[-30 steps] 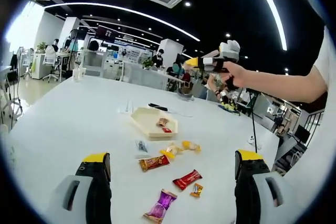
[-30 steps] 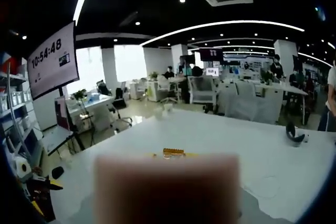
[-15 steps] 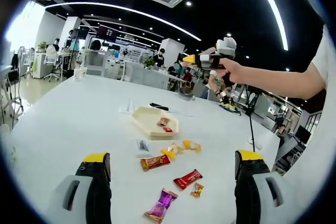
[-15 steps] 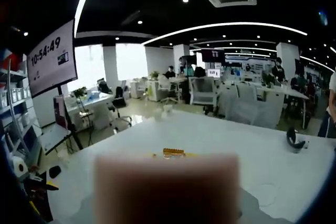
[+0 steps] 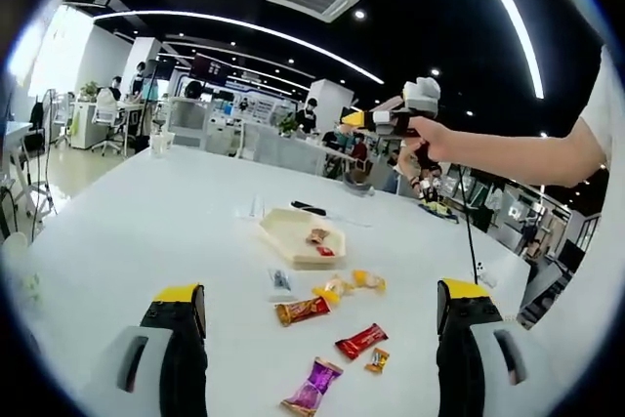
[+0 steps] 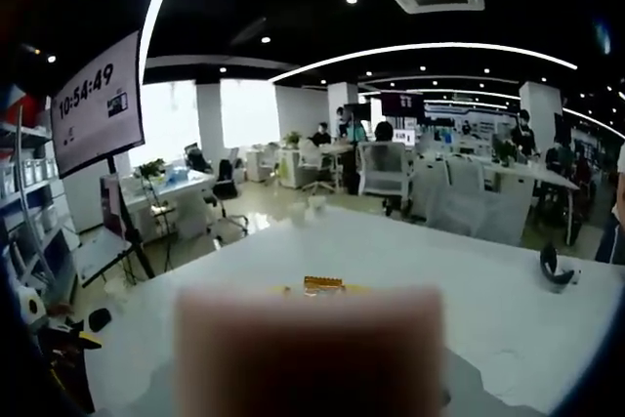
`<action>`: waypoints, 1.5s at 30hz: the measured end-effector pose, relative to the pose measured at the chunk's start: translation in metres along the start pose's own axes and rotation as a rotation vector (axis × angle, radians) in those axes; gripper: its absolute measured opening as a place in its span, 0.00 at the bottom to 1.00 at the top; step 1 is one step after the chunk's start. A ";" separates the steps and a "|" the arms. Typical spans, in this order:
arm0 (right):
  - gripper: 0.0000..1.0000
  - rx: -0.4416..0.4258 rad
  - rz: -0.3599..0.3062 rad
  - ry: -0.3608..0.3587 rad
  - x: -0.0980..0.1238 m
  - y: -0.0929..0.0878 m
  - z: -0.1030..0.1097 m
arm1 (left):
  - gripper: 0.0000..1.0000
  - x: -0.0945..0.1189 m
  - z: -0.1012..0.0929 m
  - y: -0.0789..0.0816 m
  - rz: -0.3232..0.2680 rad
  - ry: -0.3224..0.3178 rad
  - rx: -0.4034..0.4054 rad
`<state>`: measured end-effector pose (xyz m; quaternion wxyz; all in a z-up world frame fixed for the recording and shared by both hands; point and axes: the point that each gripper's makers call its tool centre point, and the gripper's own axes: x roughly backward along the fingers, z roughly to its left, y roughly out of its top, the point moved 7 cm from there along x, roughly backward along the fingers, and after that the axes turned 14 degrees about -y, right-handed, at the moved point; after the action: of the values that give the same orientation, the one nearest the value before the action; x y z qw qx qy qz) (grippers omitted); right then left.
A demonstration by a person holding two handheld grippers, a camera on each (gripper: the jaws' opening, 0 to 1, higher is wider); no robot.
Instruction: Place the target food into the container with the food tongs after gripping and lifting it, then release it inside without dropping or visibly crushing the food.
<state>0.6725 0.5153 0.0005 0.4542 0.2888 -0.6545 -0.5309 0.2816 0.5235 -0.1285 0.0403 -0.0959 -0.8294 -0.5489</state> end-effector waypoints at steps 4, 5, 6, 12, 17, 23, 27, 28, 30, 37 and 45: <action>0.20 -0.009 0.001 0.023 -0.003 0.003 0.007 | 0.99 0.003 0.000 -0.004 -0.005 0.010 0.010; 0.20 -0.004 0.000 0.024 -0.004 0.004 0.008 | 0.99 0.003 -0.001 -0.004 -0.006 0.011 0.010; 0.20 -0.005 0.000 0.026 -0.005 0.004 0.009 | 0.99 0.003 -0.001 -0.005 -0.006 0.012 0.012; 0.21 0.000 0.001 0.033 -0.008 0.006 0.011 | 0.99 0.007 -0.001 -0.007 -0.020 0.024 0.029; 0.22 -0.006 0.002 0.031 -0.008 0.008 0.012 | 0.99 0.009 0.001 -0.009 -0.020 0.034 0.032; 0.23 -0.010 0.007 0.031 -0.007 0.007 0.012 | 0.99 0.010 0.002 -0.012 -0.023 0.035 0.040; 0.23 -0.005 0.009 0.030 -0.005 0.006 0.012 | 0.99 0.010 0.002 -0.012 -0.021 0.030 0.039; 0.23 -0.004 0.009 0.030 -0.005 0.006 0.011 | 0.99 0.010 0.001 -0.012 -0.021 0.029 0.038; 0.23 -0.005 0.008 0.027 -0.003 0.007 0.010 | 0.99 0.010 0.001 -0.011 -0.021 0.026 0.036; 0.23 -0.029 0.005 0.012 0.009 0.009 0.010 | 0.99 0.010 -0.002 -0.011 -0.015 0.012 0.031; 0.24 -0.057 0.022 0.002 0.022 0.002 0.002 | 0.99 0.009 -0.009 -0.012 -0.011 -0.005 0.027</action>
<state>0.6611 0.4977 0.0086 0.4685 0.2691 -0.6418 -0.5442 0.2699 0.5114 -0.1345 0.0364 -0.0924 -0.8373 -0.5376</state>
